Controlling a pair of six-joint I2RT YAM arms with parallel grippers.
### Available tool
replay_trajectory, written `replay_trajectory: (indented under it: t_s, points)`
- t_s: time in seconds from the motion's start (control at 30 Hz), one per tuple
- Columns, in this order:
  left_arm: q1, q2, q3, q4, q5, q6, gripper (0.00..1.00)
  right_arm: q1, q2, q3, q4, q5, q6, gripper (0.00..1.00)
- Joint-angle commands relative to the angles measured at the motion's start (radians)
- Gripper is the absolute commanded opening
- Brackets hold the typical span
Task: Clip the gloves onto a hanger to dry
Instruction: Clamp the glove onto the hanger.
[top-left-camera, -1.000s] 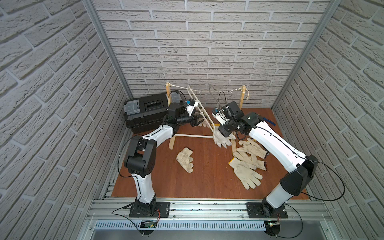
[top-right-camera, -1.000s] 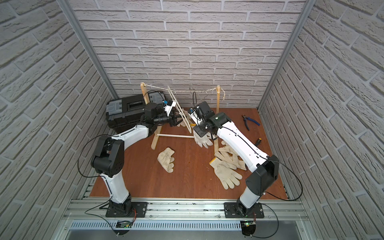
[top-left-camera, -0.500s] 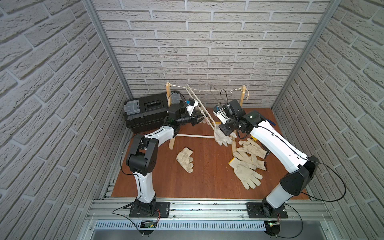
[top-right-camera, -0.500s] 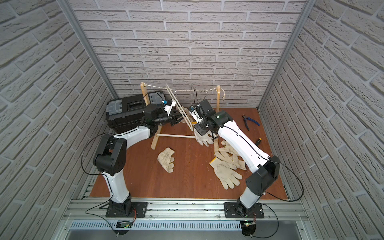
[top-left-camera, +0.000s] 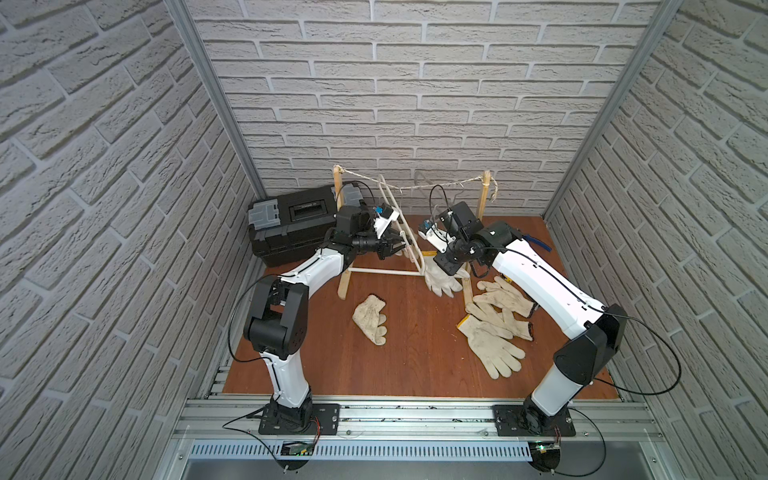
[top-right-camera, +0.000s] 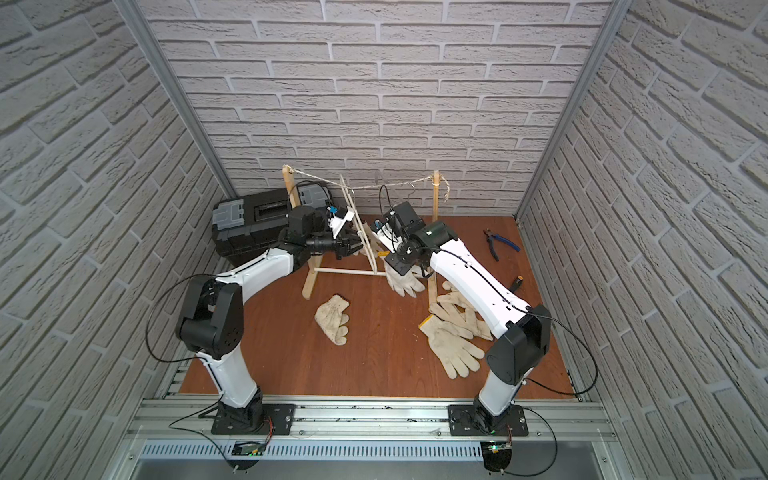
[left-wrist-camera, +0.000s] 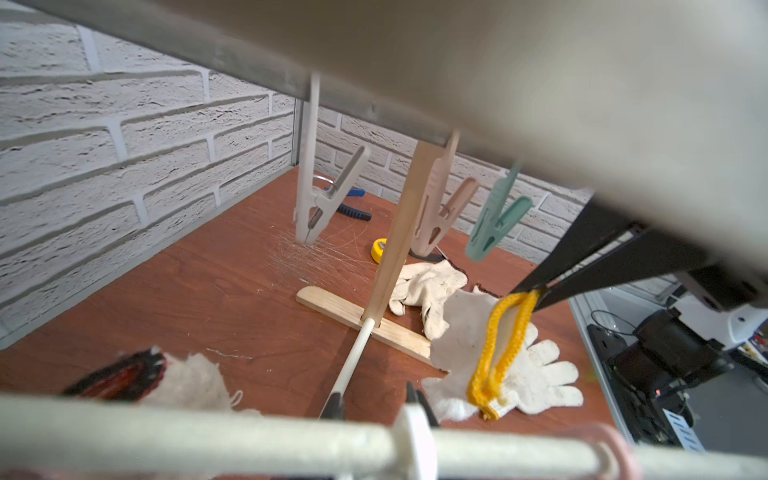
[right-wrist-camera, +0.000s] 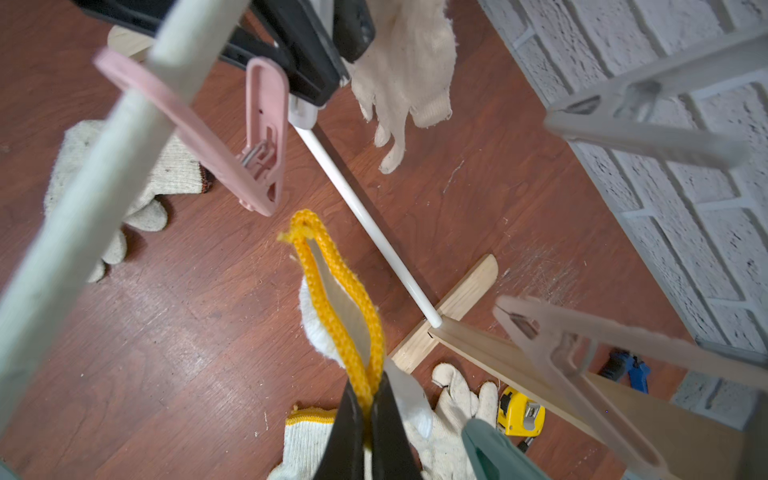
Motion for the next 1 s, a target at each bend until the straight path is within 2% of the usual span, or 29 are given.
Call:
replay_trajectory:
  t_s: [0.0,0.13,0.37,0.97]
  points:
    - [0.0,-0.037,0.03,-0.261,0.008,0.176,0.01,-0.003,0.013,-0.027,0.041,-0.122,-0.076,0.04]
    - [-0.004,-0.051,0.028,-0.324,0.003,0.217,0.0,-0.004,0.04,-0.043,0.058,-0.227,-0.11,0.04]
    - [-0.011,-0.059,0.025,-0.37,0.005,0.242,0.0,-0.003,0.106,-0.044,0.093,-0.305,-0.127,0.03]
    - [-0.015,-0.062,0.012,-0.362,0.045,0.214,0.0,-0.053,0.125,-0.035,0.168,-0.41,-0.08,0.03]
